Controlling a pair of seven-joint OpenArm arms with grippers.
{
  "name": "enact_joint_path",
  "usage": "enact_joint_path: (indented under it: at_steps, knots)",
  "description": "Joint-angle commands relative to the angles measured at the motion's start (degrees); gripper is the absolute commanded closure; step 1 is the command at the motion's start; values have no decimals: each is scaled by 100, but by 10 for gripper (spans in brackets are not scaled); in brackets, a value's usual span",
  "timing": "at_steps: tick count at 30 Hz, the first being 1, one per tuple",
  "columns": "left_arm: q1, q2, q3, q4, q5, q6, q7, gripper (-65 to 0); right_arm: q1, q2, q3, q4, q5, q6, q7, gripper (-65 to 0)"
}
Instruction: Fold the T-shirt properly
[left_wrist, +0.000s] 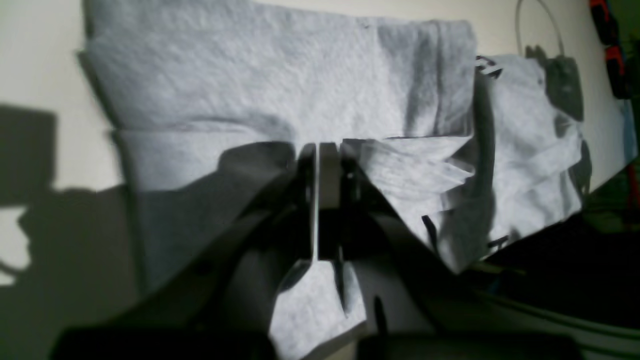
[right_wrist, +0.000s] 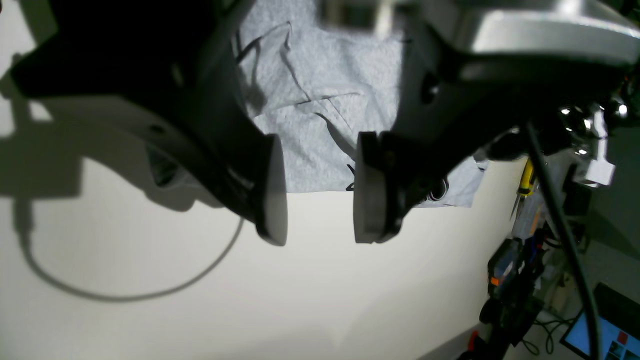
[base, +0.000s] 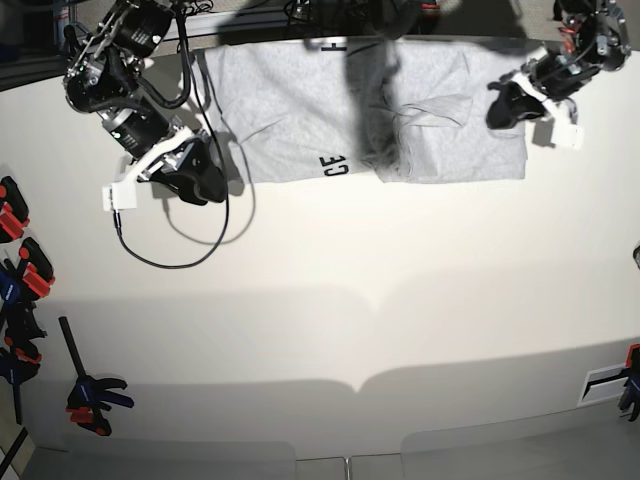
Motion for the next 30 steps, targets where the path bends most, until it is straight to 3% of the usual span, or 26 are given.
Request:
enact_joint_path:
  at_steps: [1,5,8,10,15,16,17,20,25,30]
  knots:
    - [0,-61,109,90,15,-54,-166,0,50,17,-7,114,170,52,127,-214]
    - [-2,-61,483,90,577,-54,-487,0,50,15,-7,114,170,52,125,-214]
    - [0,-63,586,90,457,-54,-280,0,50,15,-7,114,170,52,127,-214]
    - [4,-61,605,90,-155,-54,151,0,50,15,-7,114,170,52,127,-214]
    - [13,-66,605,96,-2658,-54,1698,0,52,17,-7,114,170,52,129,-214]
    - [4,-66,605,96,-2827,-54,1982,0,52,17,-7,114,170,52,129,-214]
    - [-15,-68,603,96,-2827,-54,2216,0,52,17,-7,114,170,52,129,-214]
    - [-48,-107,601,177,-2827,-54,2216,0,52,17,-7,114,168,52,129,-214]
    - [-133,-492,590,293,-2827,-54,2048,0,50,22,-7,114,151,52,127,-212]
    - [-234,-680,505,297,-2827,-54,2050,0,52,306,181,114,-468,52,398,-170]
